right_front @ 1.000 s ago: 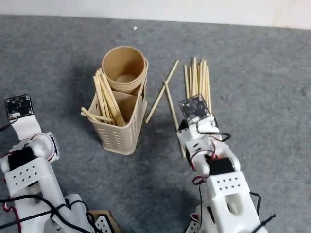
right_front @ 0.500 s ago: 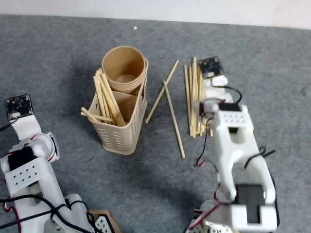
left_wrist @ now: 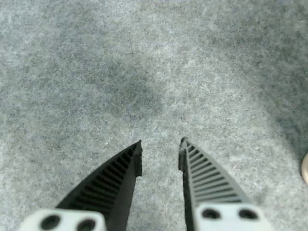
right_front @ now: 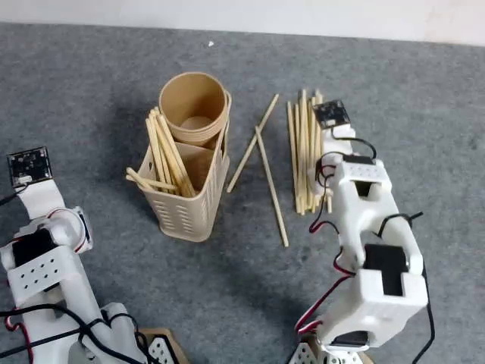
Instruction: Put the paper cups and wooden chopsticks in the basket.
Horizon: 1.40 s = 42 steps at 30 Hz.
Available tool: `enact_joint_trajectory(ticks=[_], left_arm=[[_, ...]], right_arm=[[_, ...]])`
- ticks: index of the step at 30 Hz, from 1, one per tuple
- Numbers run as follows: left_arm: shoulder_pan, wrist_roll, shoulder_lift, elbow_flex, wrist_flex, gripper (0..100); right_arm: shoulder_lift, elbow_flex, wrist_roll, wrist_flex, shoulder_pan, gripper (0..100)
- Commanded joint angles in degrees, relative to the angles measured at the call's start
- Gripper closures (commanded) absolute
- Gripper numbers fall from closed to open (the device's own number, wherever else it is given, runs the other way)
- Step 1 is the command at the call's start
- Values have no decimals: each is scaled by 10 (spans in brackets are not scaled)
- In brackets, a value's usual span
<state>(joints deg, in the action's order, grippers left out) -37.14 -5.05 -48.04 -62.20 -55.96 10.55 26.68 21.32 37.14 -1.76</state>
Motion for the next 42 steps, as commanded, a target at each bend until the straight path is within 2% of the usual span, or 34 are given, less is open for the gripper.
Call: enact_joint_trajectory(ticks=[1,4,7,9,15,20,25,31,36,42], left_arm=[[7,-3,-9,1,5,841],[7,-3,-9,1,5,841],[7,-3,-9,1,5,841],[7,-3,-9,1,5,841],[8,-3,-9,1,5,841],[8,-3,-9,1,6,841],[8,-3,-9,1,7,841],[8,-3,-9,1,7,841],[7,-3,-9,1,6,841],[5,-3,-9,1,7,841]], right_arm=[[17,-32,5,-6,1,778],[39,-45,6,-5,9,820],[50,-46,8,-5,20,998],[54,-46,9,-5,21,973],[-7,-58,-1,39,20,993],[-216,-60,-104,45,6,993],[-465,-27,-140,39,-70,993],[-666,49,-197,-50,-225,993],[-691,104,-248,-167,-340,993],[-633,201,-251,-334,-441,993]])
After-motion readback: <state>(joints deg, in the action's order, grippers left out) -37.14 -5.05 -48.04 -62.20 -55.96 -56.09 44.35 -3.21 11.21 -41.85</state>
